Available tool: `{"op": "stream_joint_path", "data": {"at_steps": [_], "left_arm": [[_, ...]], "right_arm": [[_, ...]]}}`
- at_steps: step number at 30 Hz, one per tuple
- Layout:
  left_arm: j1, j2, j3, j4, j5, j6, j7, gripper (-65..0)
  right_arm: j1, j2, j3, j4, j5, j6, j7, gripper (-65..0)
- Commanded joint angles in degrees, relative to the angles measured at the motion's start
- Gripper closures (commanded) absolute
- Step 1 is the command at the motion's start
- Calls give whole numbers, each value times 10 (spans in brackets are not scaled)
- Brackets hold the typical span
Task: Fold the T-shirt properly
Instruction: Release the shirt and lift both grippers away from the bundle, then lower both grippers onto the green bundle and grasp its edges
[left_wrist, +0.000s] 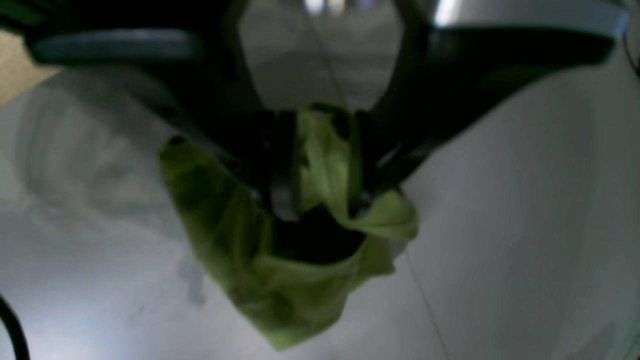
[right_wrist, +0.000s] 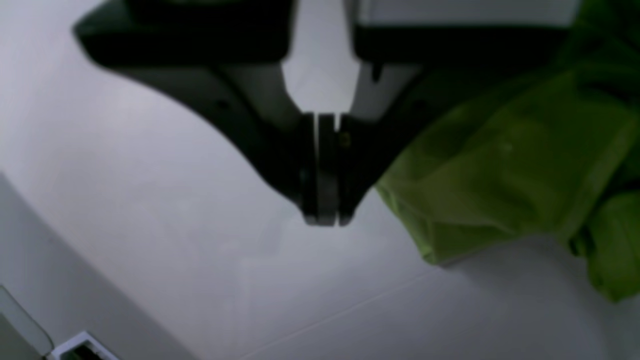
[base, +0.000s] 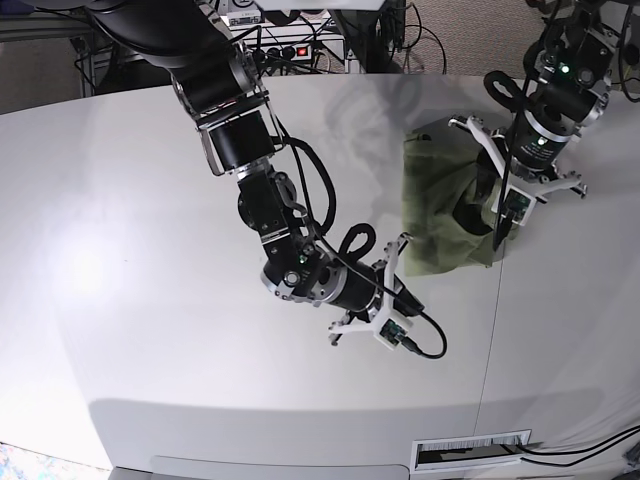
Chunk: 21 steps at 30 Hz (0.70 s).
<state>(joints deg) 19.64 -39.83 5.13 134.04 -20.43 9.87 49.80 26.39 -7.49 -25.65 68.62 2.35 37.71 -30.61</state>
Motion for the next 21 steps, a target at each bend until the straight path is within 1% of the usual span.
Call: {"op": "stream_joint_path", "data": {"at_steps": [1,3,5,7,8,10,14,17,21], "left_arm": [[-3,-2,-5,10,5,2,-19,-180],[-3,3,-5,10,-13,-2,-28,-170],[-3,16,-5,10,-22,-20,-37,-98],[-3,26,-5,3,-35,-24,-47,-19],[-3,31,-5,-9,-38,-25,-50,0],[-3,35,-5,-32,-39,-37,-58,0],[-3,35,-5,-86,-76,-78,-100,0],[-3,40,-5,-127,-79,-99,-119,0],[-10,40,-5,-185,-68,-104,-145,0]], "right_arm": [[20,-7,-11,10,11,0,19,0],[20,-7,-35,10,11,0,19,0],[20,-7,-56,10,11,0,19,0],[20,-7,-68,10,11,0,19,0],[20,-7,-70,10,11,0,19,0],[20,-7,-70,10,11,0,19,0],[20,-7,-70,10,13,0,19,0],[20,-6,-68,10,13,0,17,0],[20,-7,-70,10,24,0,13,0]]}}
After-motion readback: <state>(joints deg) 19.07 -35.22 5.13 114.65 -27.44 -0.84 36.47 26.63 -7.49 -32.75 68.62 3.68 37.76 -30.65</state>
